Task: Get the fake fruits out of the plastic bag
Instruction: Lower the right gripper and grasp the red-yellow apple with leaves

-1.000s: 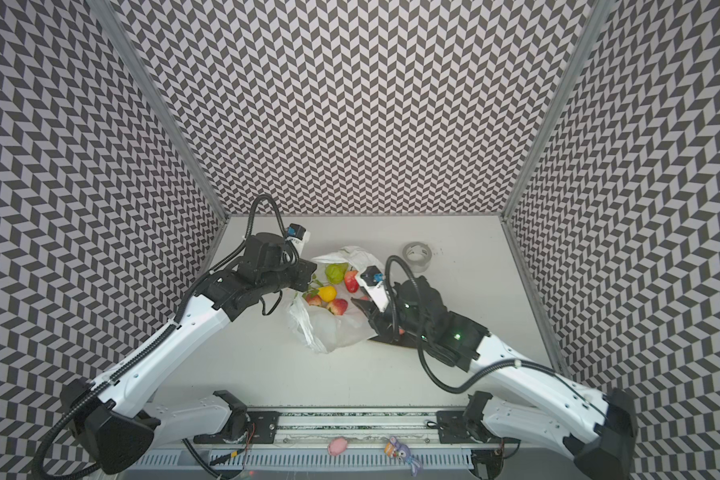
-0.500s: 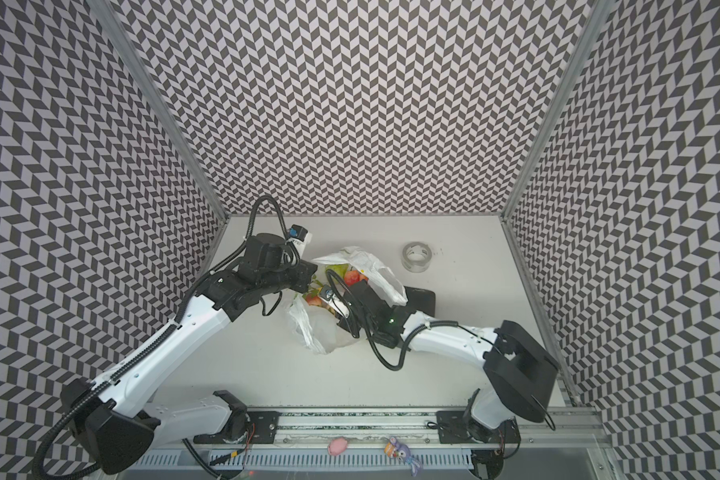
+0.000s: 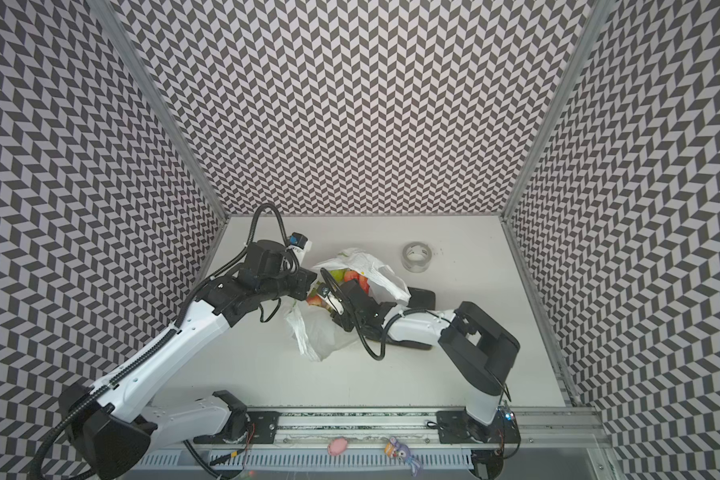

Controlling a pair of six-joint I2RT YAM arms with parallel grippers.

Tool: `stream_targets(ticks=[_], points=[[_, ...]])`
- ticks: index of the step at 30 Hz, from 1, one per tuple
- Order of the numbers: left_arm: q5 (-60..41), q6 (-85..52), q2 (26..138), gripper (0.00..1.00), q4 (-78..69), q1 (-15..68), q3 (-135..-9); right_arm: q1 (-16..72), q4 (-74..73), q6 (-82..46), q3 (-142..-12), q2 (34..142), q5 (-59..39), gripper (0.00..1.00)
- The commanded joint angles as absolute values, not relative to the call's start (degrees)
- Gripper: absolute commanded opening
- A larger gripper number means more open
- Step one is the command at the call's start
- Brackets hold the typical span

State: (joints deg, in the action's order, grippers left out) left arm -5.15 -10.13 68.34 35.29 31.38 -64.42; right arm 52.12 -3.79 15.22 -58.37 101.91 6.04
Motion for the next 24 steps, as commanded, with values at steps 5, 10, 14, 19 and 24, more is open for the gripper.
stream_targets(ticks=[5, 10, 14, 19, 24], points=[[-6.4, -10.3, 67.3, 0.0, 36.2, 31.5, -64.6, 51.2, -7.3, 10.0, -61.8, 105.8, 1.8, 0.55], [-6.3, -10.4, 67.5, 0.0, 36.1, 31.5, -64.5, 50.8, -6.3, 7.6, -63.4, 108.1, -1.9, 0.62], [-6.1, -10.5, 67.5, 0.0, 36.0, 31.5, -64.4, 50.6, -6.0, 6.9, -64.2, 110.4, -2.4, 0.66], [-6.2, -10.9, 67.5, 0.0, 35.6, 31.5, -64.2, 50.5, -5.5, 7.2, -65.4, 113.3, -2.5, 0.71], [-6.2, -10.8, 67.5, 0.0, 35.5, 31.5, -64.4, 50.5, -5.1, 7.8, -66.3, 115.0, -2.7, 0.78]])
